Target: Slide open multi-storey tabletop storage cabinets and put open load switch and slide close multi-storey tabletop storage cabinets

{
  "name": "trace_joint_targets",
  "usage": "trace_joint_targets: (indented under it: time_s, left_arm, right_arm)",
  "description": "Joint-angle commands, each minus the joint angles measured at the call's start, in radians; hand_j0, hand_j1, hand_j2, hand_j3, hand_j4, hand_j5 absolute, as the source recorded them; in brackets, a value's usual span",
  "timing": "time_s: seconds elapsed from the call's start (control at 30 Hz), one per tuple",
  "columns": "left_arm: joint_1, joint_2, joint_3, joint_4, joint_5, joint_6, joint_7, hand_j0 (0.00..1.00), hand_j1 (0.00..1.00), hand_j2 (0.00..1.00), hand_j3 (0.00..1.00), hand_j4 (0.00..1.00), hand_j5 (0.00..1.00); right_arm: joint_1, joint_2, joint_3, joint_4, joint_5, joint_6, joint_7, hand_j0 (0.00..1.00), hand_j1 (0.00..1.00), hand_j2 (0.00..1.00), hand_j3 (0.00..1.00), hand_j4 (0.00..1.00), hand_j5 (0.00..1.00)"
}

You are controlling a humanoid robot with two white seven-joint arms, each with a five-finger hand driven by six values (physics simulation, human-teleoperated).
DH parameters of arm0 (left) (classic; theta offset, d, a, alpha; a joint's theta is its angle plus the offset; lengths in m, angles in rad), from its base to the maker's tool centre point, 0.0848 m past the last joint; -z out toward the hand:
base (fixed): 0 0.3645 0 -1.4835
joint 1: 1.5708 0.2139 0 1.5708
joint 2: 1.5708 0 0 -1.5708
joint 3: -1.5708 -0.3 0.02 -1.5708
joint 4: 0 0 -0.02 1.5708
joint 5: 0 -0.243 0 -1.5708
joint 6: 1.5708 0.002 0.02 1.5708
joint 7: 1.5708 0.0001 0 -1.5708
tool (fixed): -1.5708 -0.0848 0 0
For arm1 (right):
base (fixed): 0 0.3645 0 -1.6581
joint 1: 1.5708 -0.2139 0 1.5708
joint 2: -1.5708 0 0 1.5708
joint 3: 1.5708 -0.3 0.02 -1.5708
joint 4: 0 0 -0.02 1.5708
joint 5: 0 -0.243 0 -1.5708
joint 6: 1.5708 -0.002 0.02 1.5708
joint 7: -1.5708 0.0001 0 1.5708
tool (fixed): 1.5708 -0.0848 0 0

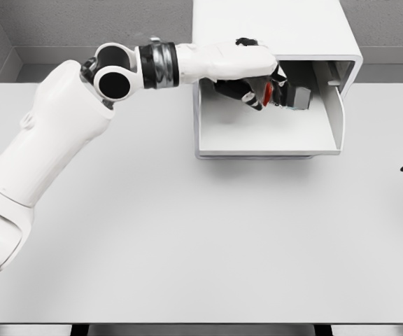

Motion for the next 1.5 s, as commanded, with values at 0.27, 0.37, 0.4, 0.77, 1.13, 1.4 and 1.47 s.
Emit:
trace_joint_targets:
  time_s: [0.27, 0.37, 0.4, 0.77, 1.13, 1.4, 1.47]
  left_arm:
    - [-0.038, 0.151, -0.078, -0.080, -0.636, -0.408, -0.095, 1.00, 1.00, 1.00, 1.00, 1.00, 1.00]
    - [-0.203, 0.553, -0.058, -0.439, -0.191, -0.408, -0.095, 1.00, 1.00, 1.00, 1.00, 1.00, 1.00]
    - [-0.259, 0.683, -0.003, -0.544, -0.085, -0.408, -0.095, 1.00, 1.00, 1.00, 1.00, 1.00, 1.00]
    - [0.149, 0.981, -0.111, -0.306, -0.186, -0.408, -0.095, 1.00, 1.00, 1.00, 1.00, 1.00, 1.00]
    - [0.158, 0.926, -0.127, -0.248, -0.217, -0.408, -0.095, 1.00, 1.00, 1.00, 1.00, 1.00, 1.00]
    - [0.142, 0.808, -0.127, -0.206, -0.336, -0.408, -0.095, 1.00, 1.00, 1.00, 1.00, 1.00, 1.00]
    - [0.149, 0.808, -0.127, -0.206, -0.336, -0.408, -0.095, 1.00, 1.00, 1.00, 1.00, 1.00, 1.00]
  right_arm:
    - [-0.005, -0.007, 0.128, -0.098, 0.051, -0.002, 0.001, 0.55, 0.55, 0.55, 0.55, 0.55, 0.55]
    - [-0.015, -0.011, 0.165, -0.098, 0.051, -0.002, 0.001, 0.55, 0.55, 0.55, 0.55, 0.55, 0.55]
    - [-0.018, -0.041, 0.168, -0.098, 0.051, -0.002, 0.001, 0.55, 0.55, 0.55, 0.55, 0.55, 0.55]
    - [-0.311, -0.044, 0.536, -0.100, 0.054, -0.002, 0.001, 0.56, 0.56, 0.56, 0.56, 0.56, 0.56]
    - [-0.531, -0.016, 0.680, -0.100, 0.054, -0.002, 0.001, 0.57, 0.57, 0.57, 0.57, 0.57, 0.57]
    - [-0.643, -0.001, 0.720, -0.098, 0.051, -0.002, 0.001, 0.59, 0.59, 0.59, 0.59, 0.59, 0.59]
    - [-0.687, 0.012, 0.772, -0.098, 0.051, -0.002, 0.001, 0.60, 0.60, 0.60, 0.60, 0.60, 0.60]
